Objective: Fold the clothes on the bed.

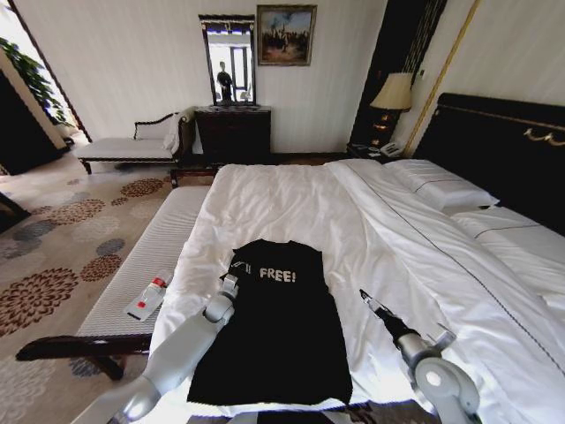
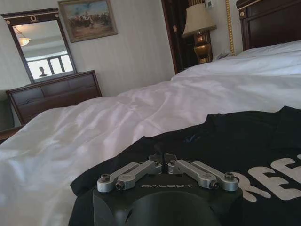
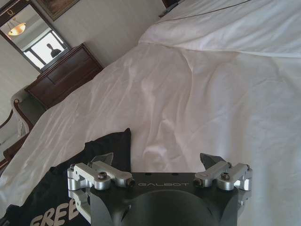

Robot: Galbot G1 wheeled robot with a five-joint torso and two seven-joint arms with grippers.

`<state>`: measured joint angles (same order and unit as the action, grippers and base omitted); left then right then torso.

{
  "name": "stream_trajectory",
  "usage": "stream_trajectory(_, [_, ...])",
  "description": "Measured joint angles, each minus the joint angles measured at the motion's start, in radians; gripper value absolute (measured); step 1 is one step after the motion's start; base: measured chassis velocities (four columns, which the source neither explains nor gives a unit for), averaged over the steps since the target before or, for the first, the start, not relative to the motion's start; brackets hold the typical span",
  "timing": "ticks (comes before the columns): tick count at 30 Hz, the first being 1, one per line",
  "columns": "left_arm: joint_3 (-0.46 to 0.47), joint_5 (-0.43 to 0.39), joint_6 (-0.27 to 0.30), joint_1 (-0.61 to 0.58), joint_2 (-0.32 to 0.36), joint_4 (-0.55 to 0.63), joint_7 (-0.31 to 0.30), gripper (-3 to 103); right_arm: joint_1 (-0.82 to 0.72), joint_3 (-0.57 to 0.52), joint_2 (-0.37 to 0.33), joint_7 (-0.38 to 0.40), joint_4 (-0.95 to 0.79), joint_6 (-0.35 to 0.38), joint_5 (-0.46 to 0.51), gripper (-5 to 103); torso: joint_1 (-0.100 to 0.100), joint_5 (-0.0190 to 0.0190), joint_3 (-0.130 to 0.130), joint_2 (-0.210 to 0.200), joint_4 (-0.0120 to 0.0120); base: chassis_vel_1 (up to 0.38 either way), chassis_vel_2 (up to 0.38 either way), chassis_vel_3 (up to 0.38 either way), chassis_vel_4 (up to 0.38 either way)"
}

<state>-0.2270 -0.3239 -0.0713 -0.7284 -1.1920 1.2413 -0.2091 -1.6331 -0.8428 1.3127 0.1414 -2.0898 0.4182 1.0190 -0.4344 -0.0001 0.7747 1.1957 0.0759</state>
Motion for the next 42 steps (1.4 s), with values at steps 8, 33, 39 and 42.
stream_trajectory(8, [-0.100,0.022,-0.006,0.008,-0.002,-0.020,0.008,0,-0.002,-0.014,-0.001,-0.002,0.003,-0.002,0.008,100,0.000,0.0001,0.000,0.000,-0.0003,0.000,0.000,0.000,0.000])
stream_trajectory(33, [-0.133,0.032,-0.017,-0.044,0.029,0.018,0.013,-1,0.012,-0.002,-0.007,0.001,0.014,-0.002,0.009,100,0.000,0.0000,0.000,0.000,0.0001,0.000,0.000,0.000,0.000])
stream_trajectory(39, [-0.118,0.012,-0.007,-0.064,0.047,0.072,0.005,26,0.015,0.007,-0.006,0.002,0.012,-0.002,0.008,100,0.000,0.0000,0.000,0.000,0.0000,0.000,0.000,0.000,0.000])
stream_trajectory(42, [-0.106,0.001,-0.008,-0.077,0.064,0.118,0.004,30,0.016,0.012,-0.003,0.002,0.012,-0.002,0.006,100,0.000,0.0000,0.000,0.000,0.0001,0.000,0.000,0.000,0.000])
